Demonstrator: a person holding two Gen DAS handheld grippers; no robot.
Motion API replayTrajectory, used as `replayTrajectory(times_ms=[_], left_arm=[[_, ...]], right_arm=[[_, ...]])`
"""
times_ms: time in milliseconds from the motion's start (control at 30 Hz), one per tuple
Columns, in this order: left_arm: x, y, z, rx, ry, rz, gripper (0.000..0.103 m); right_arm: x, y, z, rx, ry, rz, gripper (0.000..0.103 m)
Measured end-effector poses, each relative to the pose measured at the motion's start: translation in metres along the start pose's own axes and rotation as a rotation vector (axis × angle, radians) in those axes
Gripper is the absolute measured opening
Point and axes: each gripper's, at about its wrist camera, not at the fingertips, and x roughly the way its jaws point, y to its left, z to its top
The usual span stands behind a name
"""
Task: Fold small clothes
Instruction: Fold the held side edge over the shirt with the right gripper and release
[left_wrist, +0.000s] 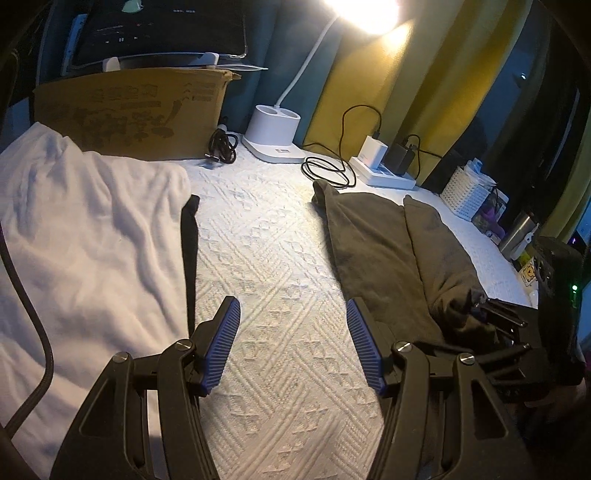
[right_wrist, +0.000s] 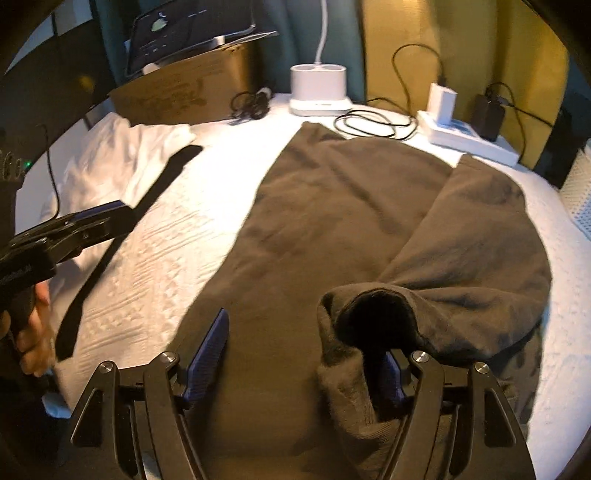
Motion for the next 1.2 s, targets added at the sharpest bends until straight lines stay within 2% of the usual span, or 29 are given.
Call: replayTrajectory(times_ms=[267,367,500,767,967,1200], left_arm=[[-0.009,0.000,0.003,-0.001,-0.015,0.055,0.060],[-0.011,-0.007,0.007,0.019,-0.020,0.073,0.060],[-0.011,-0.021,0.014,0.043,-0.032,0.088,0.060],[0.010,-0.077,0.028,0.137,-0.019,0.067,0.060],[0.033,-0.128,0.038,0.219,0.012,0.040,0.060],[0.061,-0.180,0.044,0.298,0.065,0.017,0.060]], right_arm=[[-0.025,0.018,-0.008,-0.053,-0.025,0.092,0.074],[-0.045,0.022,-0.008,-0.077,-0.071,0.105,0.085],[-0.074,0.014,-0.009,-0.085,-0.138,0.113,0.086],[-0.105,-0.051,-0.022,0.023,-0.195,0.058,0.086],[-0.113,-0.112,-0.041,0.145,-0.201,0.001,0.086],[-0.115,-0.173,-0.063,0.228,-0.206,-0.090,0.086]])
